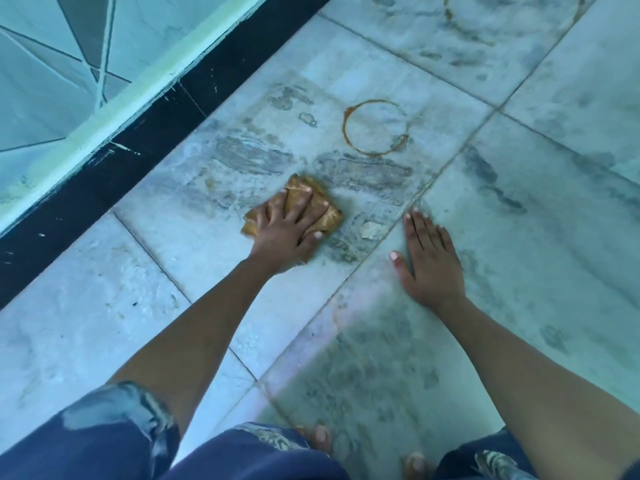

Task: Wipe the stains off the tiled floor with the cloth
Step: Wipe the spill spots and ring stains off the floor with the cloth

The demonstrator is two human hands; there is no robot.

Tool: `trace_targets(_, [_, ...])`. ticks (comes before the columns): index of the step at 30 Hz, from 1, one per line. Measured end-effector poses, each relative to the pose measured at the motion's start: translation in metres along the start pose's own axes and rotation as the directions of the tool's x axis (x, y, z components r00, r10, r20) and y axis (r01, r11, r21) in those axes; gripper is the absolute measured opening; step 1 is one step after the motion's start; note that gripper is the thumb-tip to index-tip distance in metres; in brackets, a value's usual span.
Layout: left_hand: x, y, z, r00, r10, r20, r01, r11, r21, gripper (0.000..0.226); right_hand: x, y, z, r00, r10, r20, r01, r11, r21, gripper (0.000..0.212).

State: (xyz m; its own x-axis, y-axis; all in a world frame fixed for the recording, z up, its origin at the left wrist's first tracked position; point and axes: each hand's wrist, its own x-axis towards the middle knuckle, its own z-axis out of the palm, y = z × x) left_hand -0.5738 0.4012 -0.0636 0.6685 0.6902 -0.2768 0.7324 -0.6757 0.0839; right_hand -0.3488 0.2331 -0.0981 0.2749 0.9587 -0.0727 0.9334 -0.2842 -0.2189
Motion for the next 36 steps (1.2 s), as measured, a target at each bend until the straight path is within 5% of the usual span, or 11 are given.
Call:
trace_targets(4, [-0.051,0.032,0.018,0.949,0.314,0.022,-0.315,0.944,0.098,0.058,0.0,0.0,-0.001,1.0,0.009,-0.002,-0.009,1.0,0.005,0.07])
trace_targets(8, [-0.12,-0.019,0.049,0.919,0.387,-0.071,-0.379,0.919,0.108,0.053,-0.002,0.0,-0.001,1.0,0.004,-0.011,-0.004,1.0,0.007,0.069])
trace_targets(12, [-0.105,-0.065,0.036,0.981,0.17,-0.091,-0.166,0.985,0.044,0.051,-0.001,-0.001,-0.002,1.0,0.002,-0.018,-0.002,1.0,0.0,0.07])
trace_targets(16, [-0.053,-0.033,0.013,0.994,-0.105,-0.043,0.104,0.994,-0.025,0.061,-0.002,-0.002,-0.003,1.0,-0.005,-0.021,0.005,1.0,0.001,0.07])
trace_targets(21, [-0.112,-0.006,0.042,0.95,0.314,0.007,-0.312,0.942,0.124,0.053,0.0,-0.001,-0.001,1.0,-0.004,-0.029,0.004,1.0,0.009,0.07])
trace_targets(23, [-0.143,-0.037,0.053,0.936,0.351,-0.023,-0.344,0.928,0.145,0.054,-0.001,-0.001,0.0,0.999,-0.009,-0.039,0.009,1.0,0.018,0.07])
trace_targets(26, [-0.135,-0.084,0.046,0.988,0.112,-0.109,-0.111,0.994,0.015,0.052,-0.001,0.0,0.001,0.999,-0.005,-0.047,0.006,1.0,0.02,0.07])
trace_targets(30, [-0.063,-0.071,0.012,0.981,-0.193,-0.032,0.187,0.973,-0.132,0.065,0.0,-0.001,0.0,0.999,-0.012,-0.036,0.012,1.0,-0.003,0.07])
trace_targets(36, [-0.089,0.013,0.04,0.971,0.234,-0.042,-0.233,0.972,0.028,0.055,-0.001,-0.002,-0.005,1.0,0.009,-0.028,-0.009,1.0,0.006,0.07])
